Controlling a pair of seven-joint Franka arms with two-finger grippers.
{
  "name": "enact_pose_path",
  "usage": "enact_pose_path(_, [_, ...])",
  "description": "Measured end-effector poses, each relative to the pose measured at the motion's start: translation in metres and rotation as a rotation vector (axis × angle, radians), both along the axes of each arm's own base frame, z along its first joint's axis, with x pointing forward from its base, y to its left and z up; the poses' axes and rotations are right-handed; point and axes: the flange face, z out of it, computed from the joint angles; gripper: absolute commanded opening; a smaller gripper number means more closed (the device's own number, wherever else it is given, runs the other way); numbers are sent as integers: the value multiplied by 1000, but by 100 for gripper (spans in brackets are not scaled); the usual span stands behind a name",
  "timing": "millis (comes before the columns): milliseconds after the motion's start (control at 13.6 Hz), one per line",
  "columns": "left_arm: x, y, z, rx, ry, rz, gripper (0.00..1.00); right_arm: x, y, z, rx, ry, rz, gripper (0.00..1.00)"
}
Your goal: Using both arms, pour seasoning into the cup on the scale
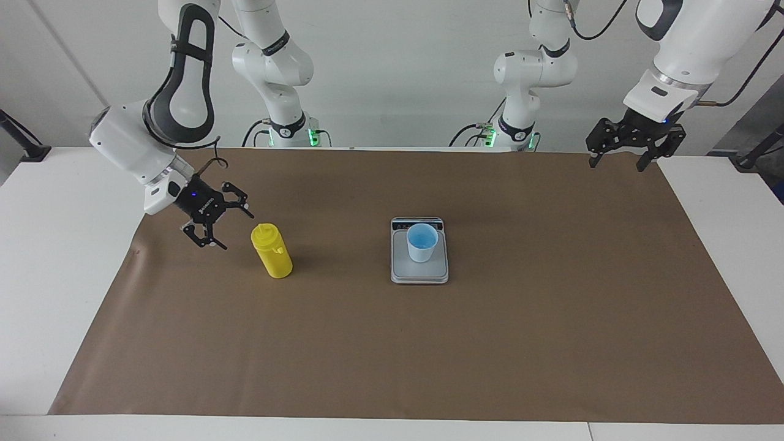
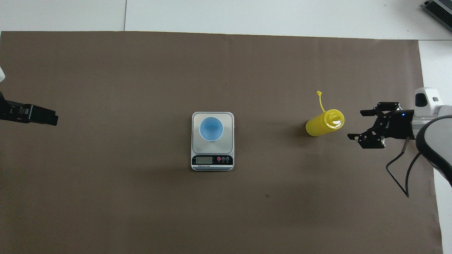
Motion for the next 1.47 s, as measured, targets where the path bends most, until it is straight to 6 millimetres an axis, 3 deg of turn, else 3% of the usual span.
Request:
enact_pose_path(366, [0,0,0,0,0,0,100,2,77,62,-199,85,-245,100])
enact_pose_path(733, [0,0,0,0,0,0,100,6,116,101,-232,188,-543,100])
enact_pose_path(880, [0,0,0,0,0,0,100,13,124,126,-242,177,-610,100])
enact_pose_path(1099, [0,0,0,0,0,0,100,24,120,169,-276,138,-674,100])
enact_pose_path(1466, [0,0,0,0,0,0,100,15,118,197,-295,234,-801,100])
